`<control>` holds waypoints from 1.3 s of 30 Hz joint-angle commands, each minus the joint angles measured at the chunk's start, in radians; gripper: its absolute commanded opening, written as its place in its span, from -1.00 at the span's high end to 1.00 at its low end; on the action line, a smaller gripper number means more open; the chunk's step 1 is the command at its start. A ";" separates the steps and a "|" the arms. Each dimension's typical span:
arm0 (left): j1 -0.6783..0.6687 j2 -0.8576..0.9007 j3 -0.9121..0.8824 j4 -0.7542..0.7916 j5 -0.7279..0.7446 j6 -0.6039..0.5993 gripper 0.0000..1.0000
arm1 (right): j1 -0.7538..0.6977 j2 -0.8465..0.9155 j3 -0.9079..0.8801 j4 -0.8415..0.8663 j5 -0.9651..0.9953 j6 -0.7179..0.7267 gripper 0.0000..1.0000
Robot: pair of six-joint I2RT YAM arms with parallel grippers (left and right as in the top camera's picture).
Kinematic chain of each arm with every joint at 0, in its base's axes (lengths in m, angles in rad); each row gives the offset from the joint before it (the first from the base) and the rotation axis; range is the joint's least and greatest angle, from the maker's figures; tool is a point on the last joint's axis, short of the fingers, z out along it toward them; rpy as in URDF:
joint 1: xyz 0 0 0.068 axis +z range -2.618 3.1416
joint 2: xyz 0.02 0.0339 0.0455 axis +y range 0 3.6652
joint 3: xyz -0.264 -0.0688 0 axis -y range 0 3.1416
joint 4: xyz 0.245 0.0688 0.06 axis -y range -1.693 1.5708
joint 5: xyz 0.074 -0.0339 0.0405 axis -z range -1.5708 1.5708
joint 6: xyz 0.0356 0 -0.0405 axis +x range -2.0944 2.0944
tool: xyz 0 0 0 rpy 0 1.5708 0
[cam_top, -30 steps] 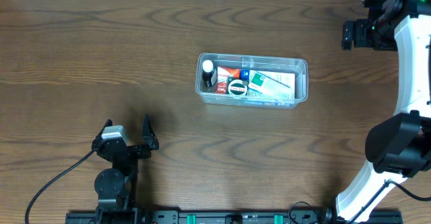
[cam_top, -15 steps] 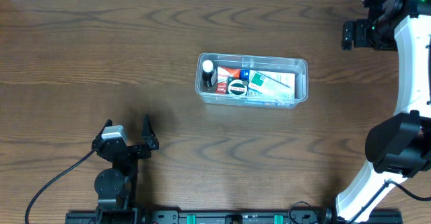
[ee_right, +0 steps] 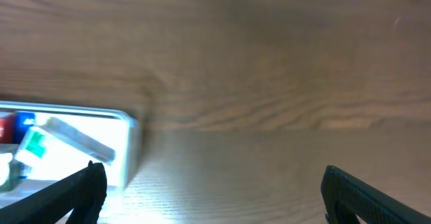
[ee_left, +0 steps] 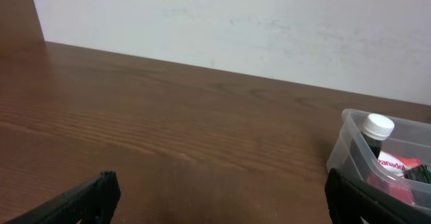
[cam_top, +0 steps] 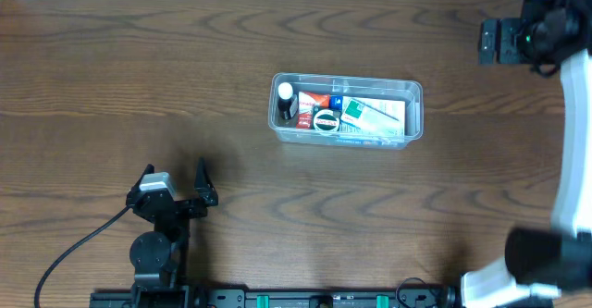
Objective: Pack container
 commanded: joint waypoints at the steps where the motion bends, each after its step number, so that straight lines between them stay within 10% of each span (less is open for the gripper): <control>1: 0.006 -0.005 -0.020 -0.040 -0.008 0.017 -0.96 | 0.049 -0.142 -0.124 0.028 0.032 -0.019 -0.98; 18: 0.006 -0.005 -0.020 -0.040 -0.008 0.017 -0.96 | 0.187 -1.078 -1.361 1.279 -0.104 -0.006 -0.99; 39: 0.006 -0.005 -0.020 -0.040 -0.008 0.017 -0.96 | 0.187 -1.621 -1.965 1.316 -0.102 0.072 -0.99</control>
